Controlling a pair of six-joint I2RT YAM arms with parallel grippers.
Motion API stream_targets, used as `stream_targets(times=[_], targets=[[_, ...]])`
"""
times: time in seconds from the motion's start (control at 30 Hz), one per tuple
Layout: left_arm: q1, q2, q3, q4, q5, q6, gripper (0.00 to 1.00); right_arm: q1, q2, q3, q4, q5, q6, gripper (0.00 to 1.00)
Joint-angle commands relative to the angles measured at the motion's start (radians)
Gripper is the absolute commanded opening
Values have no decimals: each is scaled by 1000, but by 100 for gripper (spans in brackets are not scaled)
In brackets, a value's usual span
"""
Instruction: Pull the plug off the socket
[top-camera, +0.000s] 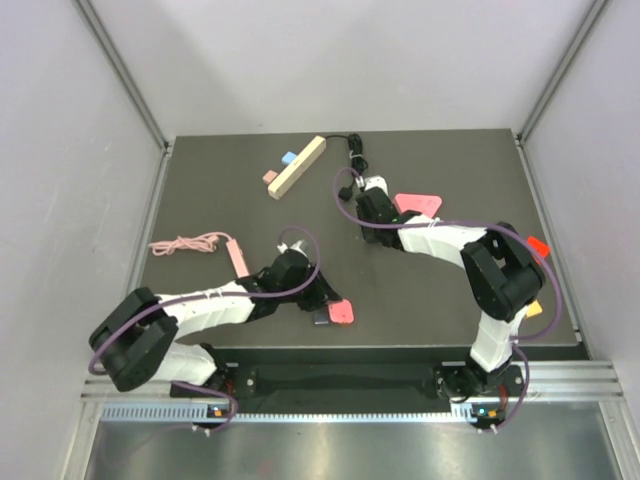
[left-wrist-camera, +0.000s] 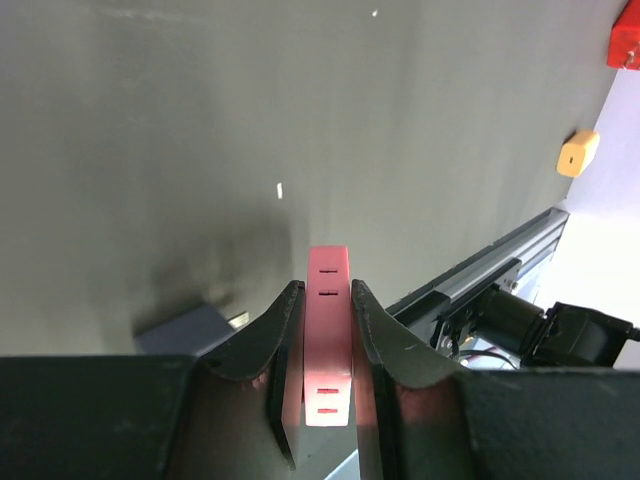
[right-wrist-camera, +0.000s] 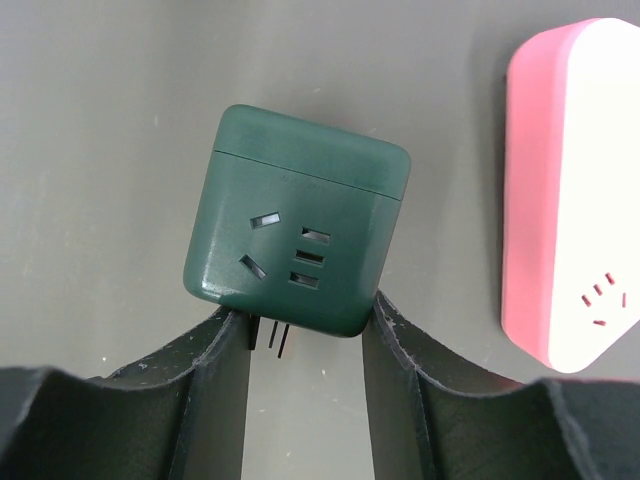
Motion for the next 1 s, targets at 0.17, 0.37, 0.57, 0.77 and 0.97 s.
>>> stream_targets(times=[0.17, 0.37, 0.57, 0.77, 0.97], targets=[[-26, 67, 16, 138, 7, -15, 0, -9, -12, 89, 8, -36, -18, 58], [-25, 54, 27, 124, 4, 8, 38, -9, -34, 94, -26, -19, -13, 93], [-25, -21, 59, 38, -22, 54, 69, -10, -112, 73, -61, -13, -10, 100], [-11, -117, 122, -144, -96, 117, 73, -16, -216, 21, -115, -14, 23, 100], [146, -196, 184, -255, -142, 281, 73, -19, -301, -73, -144, -56, 118, 100]])
